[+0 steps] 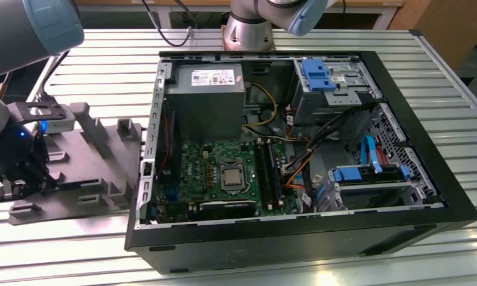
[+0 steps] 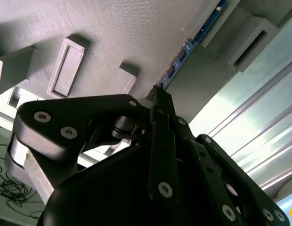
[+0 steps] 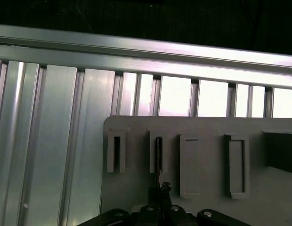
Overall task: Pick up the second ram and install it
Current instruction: 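Pick up the second ram and move it above second insertion slot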
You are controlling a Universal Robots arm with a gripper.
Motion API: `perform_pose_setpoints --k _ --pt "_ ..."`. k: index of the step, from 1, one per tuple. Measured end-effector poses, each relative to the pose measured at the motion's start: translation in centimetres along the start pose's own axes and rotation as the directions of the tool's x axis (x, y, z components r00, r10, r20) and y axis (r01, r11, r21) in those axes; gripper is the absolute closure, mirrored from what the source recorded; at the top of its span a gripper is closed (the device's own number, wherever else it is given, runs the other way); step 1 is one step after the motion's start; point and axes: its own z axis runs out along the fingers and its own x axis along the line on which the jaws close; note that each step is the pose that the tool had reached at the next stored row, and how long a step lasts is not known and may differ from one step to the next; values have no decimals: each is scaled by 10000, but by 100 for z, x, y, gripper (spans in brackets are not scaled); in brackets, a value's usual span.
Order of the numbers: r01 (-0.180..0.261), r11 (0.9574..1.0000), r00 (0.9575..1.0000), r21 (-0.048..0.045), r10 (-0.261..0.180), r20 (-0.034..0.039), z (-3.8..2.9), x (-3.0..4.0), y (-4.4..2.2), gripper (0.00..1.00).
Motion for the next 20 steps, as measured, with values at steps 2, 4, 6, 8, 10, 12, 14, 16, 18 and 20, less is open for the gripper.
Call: perform_pose_setpoints --k 2,4,6,8,10,12,14,16,18,20 --pt "1 10000 10000 0 -1 0 0 0 0 88" --pt "2 10000 10000 0 -2 0 0 0 0 88" --pt "-27 10000 10000 1 27 1 0 0 0 88" --pt "-325 9995 9995 9 325 14 4 0 0 88" --pt "-668 9978 9978 17 668 29 8 0 0 88" --pt "-952 9955 9955 25 951 43 10 0 -1 88" --pt "-1071 9942 9942 30 1071 50 11 1 -1 88" --pt "-1076 9942 9942 31 1076 51 11 0 -1 88" --pt "-1079 9942 9942 31 1079 51 11 0 -1 88" --pt "-1060 9944 9944 32 1060 52 10 0 -1 88"
